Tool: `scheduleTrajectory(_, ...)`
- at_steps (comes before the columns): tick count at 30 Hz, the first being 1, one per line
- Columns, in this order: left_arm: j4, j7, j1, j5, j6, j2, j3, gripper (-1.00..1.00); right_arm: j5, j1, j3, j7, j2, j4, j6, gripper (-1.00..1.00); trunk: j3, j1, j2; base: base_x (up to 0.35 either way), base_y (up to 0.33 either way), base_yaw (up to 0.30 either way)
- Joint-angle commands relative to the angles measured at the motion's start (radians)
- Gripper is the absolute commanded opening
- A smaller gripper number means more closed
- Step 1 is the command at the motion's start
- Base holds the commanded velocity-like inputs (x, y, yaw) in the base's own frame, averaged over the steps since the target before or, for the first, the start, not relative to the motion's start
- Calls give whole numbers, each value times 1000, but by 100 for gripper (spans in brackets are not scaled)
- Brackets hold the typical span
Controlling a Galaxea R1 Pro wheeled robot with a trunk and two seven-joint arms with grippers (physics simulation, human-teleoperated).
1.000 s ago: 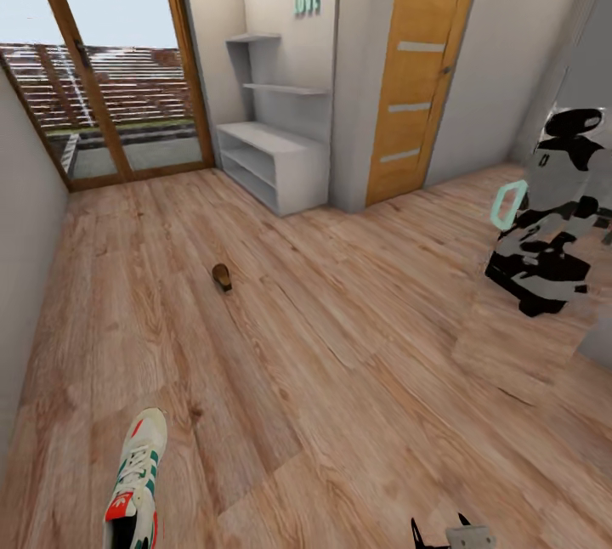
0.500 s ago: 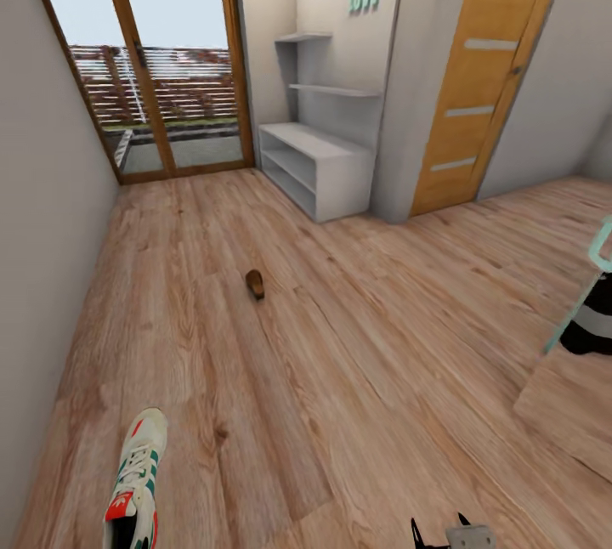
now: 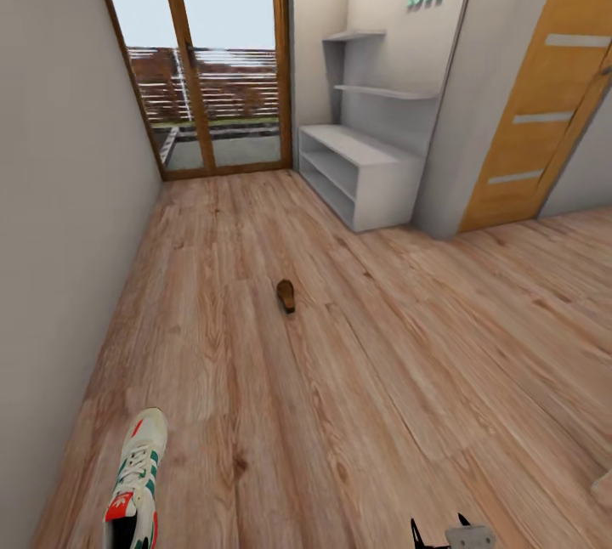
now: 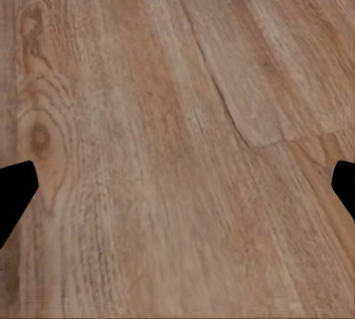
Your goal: Pick up the two gym shoes and the two sandals from the corridor floor and place them onto the hallstand (shoe rack) in the corridor, making sure they are on the rack and not on the floor. Arrange them so the two gym shoes are next to each other and the two sandals are next to each other.
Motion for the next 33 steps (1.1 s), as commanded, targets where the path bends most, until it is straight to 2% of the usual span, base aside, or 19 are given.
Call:
scheduleTrajectory(1, 1, -1, -1, 6, -3, 0, -3, -100, 10, 0, -5, 0, 0, 0, -3, 100, -1, 0, 0, 338, 0, 275)
scheduleTrajectory(11, 1, -1, -1, 6, -3, 0, -3, -100, 10, 0, -5, 0, 0, 0, -3, 100, -1, 0, 0, 338, 0, 239)
scheduleTrajectory(33, 1, -1, -1, 6, -2, 0, -3, -100, 18, 0, -3, 7, -3, 5, -5, 100, -1, 0, 0, 338, 0, 12)
